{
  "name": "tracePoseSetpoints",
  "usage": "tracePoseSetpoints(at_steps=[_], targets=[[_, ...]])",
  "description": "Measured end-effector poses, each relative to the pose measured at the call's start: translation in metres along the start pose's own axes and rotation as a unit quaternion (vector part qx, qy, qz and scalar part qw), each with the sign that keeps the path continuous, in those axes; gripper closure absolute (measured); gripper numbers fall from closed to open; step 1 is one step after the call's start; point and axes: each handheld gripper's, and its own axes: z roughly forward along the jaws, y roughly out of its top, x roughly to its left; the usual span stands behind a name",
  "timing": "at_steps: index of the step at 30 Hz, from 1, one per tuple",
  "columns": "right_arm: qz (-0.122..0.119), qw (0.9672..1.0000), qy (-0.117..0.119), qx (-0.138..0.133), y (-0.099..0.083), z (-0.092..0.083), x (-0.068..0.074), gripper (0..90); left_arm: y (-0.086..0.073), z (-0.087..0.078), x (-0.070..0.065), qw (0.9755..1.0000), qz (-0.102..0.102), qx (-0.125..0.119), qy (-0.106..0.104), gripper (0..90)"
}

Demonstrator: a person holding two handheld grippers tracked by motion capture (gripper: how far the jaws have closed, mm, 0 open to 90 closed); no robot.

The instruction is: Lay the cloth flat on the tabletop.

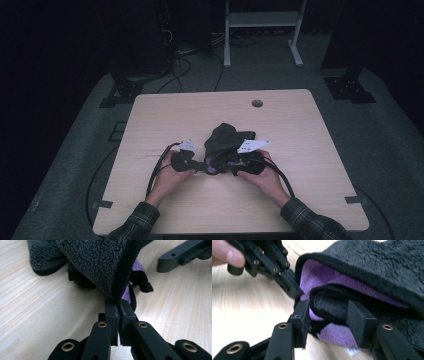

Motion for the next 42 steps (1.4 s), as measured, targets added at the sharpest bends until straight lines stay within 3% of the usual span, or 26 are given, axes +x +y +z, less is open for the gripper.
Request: tracePoseSetpoints(at_steps=[8, 12, 17, 23, 28, 34, 42], targets=[[0.02, 0.9997, 0.011, -0.007, 0.005, 0.013, 0.002, 51.1, 0.0, 0.004, -0.004, 0.9998, 0.007, 0.0, -0.018, 87.2], [0.031, 0.9995, 0.003, -0.01, 0.006, 0.018, 0.005, 53.0, 0.0, 0.007, -0.009, 0.9993, 0.012, 0.001, -0.035, 87.1], [0.05, 0.9986, -0.006, -0.02, 0.008, 0.02, 0.003, 63.4, 0.0, 0.009, -0.013, 0.9989, 0.02, 0.005, -0.042, 87.1], [0.057, 0.9982, -0.008, -0.015, 0.008, 0.019, 0.003, 83.8, 0.0, 0.009, -0.013, 0.9988, 0.021, 0.007, -0.044, 87.1], [0.054, 0.9984, -0.016, -0.01, 0.009, 0.011, -0.001, 86.1, 0.001, 0.002, -0.01, 0.9993, 0.023, 0.004, -0.028, 87.2], [0.045, 0.998, -0.041, -0.016, 0.011, -0.01, -0.013, 86.3, -0.002, -0.021, 0.005, 0.9996, 0.003, -0.026, 0.004, 87.4], [0.038, 0.9948, -0.092, -0.018, 0.008, -0.043, -0.037, 86.4, -0.009, -0.058, 0.028, 0.9956, -0.03, -0.069, 0.057, 87.6]])
